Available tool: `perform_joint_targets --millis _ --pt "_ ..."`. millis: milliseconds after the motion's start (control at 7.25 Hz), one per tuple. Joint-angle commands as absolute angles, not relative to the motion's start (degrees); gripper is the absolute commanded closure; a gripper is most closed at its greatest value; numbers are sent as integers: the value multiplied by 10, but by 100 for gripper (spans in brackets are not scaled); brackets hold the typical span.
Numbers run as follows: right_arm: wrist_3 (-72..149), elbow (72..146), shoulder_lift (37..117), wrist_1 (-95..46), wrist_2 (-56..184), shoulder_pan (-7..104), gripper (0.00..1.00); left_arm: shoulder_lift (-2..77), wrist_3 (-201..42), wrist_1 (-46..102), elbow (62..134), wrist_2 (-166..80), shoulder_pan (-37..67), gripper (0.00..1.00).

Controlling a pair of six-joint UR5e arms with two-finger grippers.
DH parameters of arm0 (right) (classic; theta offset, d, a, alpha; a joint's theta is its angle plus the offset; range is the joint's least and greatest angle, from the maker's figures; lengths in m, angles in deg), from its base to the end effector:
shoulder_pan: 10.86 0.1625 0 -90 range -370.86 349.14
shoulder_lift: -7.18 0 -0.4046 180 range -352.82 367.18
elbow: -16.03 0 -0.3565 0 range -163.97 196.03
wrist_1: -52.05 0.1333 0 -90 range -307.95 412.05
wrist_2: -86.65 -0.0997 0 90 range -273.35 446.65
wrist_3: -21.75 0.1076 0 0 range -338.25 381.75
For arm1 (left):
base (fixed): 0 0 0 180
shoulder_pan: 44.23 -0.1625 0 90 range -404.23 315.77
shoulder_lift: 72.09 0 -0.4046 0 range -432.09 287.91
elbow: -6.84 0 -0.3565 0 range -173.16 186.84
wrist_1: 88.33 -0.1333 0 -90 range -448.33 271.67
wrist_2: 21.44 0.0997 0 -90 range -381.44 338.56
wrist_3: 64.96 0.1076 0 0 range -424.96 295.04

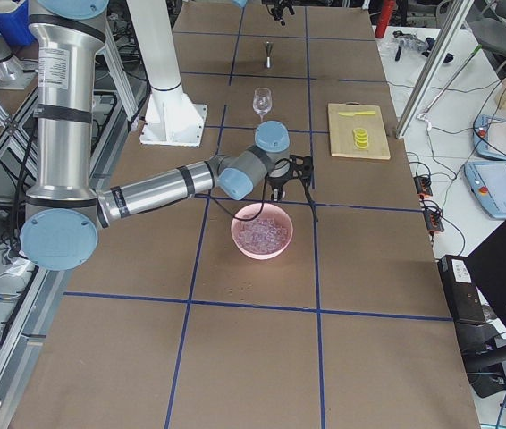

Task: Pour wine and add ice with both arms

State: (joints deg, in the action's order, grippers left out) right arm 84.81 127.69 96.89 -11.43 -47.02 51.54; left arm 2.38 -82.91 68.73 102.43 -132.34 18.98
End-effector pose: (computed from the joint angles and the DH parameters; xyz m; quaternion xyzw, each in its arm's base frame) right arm -0.1595 -0.4324 0.4108 0.0267 -0.5094 0.1124 0.8527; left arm 0.0872 -0.3832 0.5847 0.3741 0.3263 0.1530 0.8545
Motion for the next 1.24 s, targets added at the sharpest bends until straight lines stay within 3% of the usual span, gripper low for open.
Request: perform_joint_targets --millis 0,552,1103 --pt "1077 1280 833 -119 -465 476 100 24 -860 706 1023 -1323 190 0" --pt "1270 1275 597 -295 -243 225 100 22 -861 720 1024 -1322 190 0" --pt "1325 1287 584 -324 -200 171 100 22 -889 730 1022 -1322 190 0"
